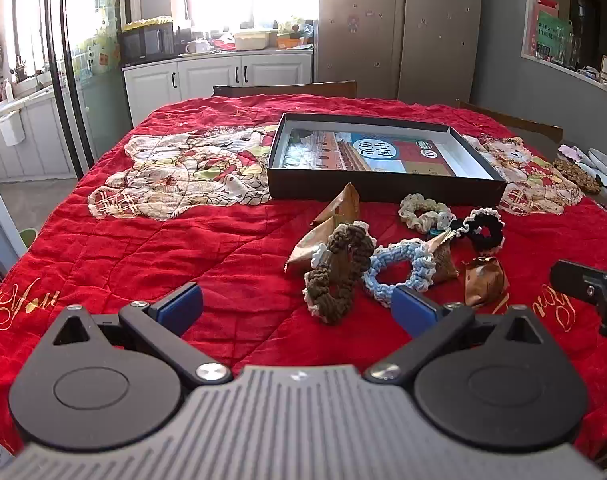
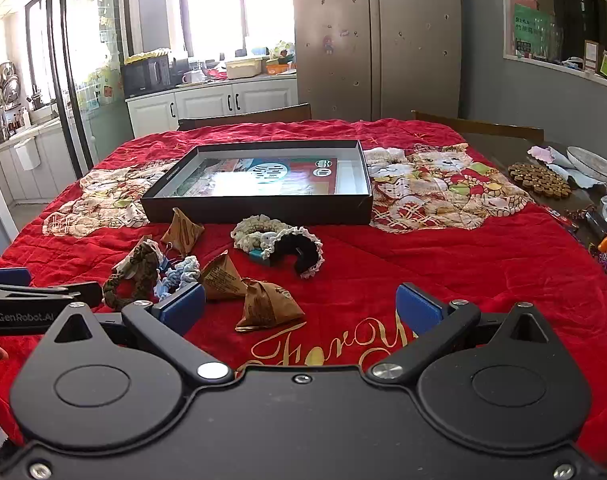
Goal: Organize objects
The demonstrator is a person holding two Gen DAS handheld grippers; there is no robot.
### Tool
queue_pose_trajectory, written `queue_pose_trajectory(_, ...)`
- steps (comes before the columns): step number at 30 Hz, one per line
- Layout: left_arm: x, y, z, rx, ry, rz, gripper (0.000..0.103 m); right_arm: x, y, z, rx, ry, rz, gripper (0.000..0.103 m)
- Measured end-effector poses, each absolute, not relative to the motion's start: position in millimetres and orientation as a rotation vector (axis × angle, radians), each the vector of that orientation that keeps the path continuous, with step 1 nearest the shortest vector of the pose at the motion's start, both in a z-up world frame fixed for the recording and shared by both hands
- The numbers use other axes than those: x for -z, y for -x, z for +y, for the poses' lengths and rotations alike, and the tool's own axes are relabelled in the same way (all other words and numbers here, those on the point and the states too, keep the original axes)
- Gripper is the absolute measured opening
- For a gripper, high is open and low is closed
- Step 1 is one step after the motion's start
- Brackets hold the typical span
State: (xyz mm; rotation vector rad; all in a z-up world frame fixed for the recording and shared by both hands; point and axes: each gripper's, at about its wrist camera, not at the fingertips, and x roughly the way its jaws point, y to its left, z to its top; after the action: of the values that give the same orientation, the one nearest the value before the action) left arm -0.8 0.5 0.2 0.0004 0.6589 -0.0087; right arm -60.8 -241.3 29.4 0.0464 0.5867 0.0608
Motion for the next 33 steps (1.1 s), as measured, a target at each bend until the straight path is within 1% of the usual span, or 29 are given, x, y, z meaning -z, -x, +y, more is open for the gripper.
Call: queue_pose_trajectory(33,6.0,-3.7,1.4,0.016,0.006,0.69,0.103,-22.6,53.8,-239.4,-0.076,-0.042,0.622,0.102)
